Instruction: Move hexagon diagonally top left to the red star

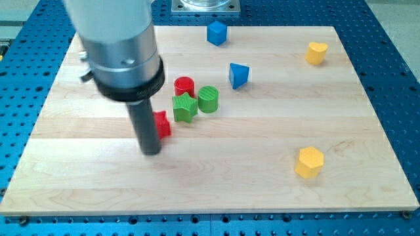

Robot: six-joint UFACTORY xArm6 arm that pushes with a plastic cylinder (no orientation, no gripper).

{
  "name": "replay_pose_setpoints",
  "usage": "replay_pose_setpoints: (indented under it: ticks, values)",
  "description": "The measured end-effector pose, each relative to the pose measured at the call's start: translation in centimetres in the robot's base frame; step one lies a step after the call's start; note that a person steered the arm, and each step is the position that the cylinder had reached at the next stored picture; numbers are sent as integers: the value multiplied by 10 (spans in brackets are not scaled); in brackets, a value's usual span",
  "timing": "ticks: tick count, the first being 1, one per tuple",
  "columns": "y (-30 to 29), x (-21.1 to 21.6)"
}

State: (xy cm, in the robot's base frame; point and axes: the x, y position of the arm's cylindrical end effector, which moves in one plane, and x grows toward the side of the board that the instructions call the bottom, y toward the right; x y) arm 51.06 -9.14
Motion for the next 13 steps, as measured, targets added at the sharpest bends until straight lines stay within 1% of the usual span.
replay_pose_setpoints:
  ticks: [1, 2, 3, 4, 5, 6, 7, 8, 9, 10, 11, 12, 13]
  values:
    - [-3, -9]
    - [-20, -11]
    - [17, -17]
    - [23, -8]
    - [95, -1]
    - [209, -40]
    - [232, -99]
    - [300, -62]
    - [344, 21]
    - [287, 57]
    - [190, 57]
    - [120, 57]
    - [107, 62]
